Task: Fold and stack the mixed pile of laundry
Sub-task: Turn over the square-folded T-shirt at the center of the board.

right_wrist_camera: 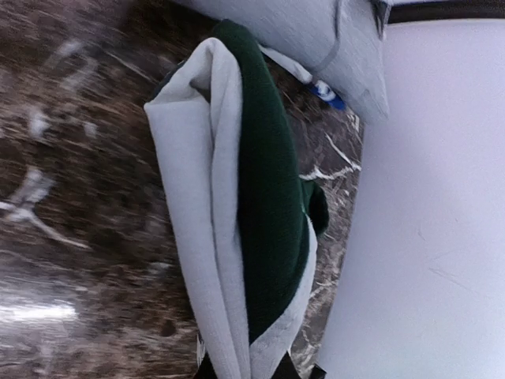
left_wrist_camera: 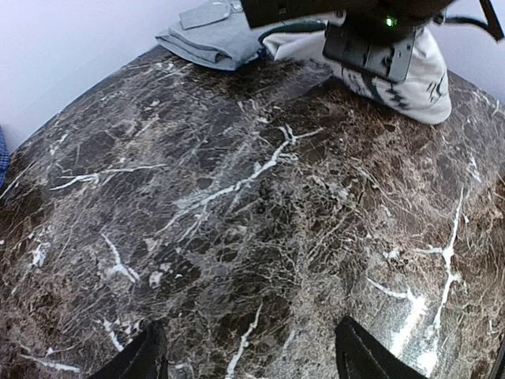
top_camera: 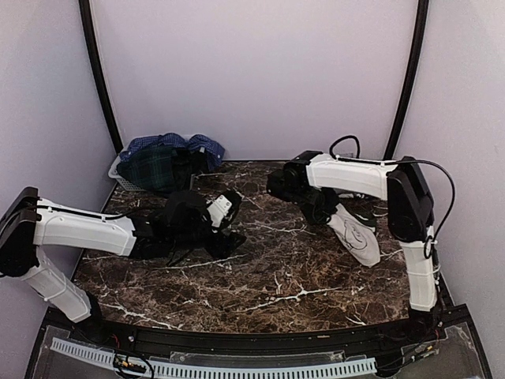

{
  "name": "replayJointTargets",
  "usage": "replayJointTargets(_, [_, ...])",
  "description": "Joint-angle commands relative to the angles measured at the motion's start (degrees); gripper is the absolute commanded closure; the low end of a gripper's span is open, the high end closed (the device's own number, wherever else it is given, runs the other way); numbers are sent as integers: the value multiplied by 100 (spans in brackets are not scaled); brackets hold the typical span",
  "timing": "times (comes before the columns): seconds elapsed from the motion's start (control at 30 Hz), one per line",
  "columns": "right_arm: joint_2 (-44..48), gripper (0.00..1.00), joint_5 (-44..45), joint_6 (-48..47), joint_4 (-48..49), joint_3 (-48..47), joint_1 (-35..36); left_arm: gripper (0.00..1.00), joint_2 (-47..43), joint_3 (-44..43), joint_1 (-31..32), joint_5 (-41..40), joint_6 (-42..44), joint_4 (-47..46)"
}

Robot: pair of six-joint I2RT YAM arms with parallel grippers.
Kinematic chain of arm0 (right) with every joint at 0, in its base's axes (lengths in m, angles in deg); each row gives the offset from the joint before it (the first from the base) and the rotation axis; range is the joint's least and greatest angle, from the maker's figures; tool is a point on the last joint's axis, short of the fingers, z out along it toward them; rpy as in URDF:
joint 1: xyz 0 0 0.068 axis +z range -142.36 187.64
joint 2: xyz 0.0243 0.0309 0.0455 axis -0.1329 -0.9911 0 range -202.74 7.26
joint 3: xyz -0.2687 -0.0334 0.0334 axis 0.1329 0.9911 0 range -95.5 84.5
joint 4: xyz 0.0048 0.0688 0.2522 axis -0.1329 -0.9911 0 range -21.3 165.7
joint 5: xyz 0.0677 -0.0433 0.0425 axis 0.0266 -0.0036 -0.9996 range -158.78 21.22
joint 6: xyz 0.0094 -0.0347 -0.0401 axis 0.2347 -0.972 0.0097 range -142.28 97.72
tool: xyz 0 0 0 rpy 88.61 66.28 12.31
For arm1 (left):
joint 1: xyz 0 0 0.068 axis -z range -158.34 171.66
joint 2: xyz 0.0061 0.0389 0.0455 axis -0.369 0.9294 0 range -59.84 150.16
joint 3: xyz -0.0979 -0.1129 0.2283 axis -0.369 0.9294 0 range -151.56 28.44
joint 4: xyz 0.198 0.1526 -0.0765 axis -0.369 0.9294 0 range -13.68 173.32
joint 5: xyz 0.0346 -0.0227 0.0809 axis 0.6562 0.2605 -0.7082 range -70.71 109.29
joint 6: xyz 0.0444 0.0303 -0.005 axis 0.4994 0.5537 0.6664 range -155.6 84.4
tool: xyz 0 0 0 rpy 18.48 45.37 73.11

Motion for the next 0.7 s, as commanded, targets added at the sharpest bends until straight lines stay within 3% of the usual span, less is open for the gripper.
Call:
replayJointTargets(0.0, [-583,100,-211,-120,231,-1127,523,28,-751,301,-139,-138,-379,86])
replayJointTargets(0.13, [-1375,100,-596,-315,407,-1859,791,26,-1329,536,-271,-251,-624,296])
replayJointTargets(0.33, [-1835,98,-1439,-482,869,-2561,1250,23,-2405,938,-506,-455,-1218,631])
replayJointTargets(0.47, [-1741,63,-2275,-559,1447,-2637,1451,24,-2784,940,-773,-413,-1613,973])
replayJointTargets(0.67, [-892,28,-3781,-909,2972,-1874,1468,24,-2882,610,-1443,-191,-2266,1549])
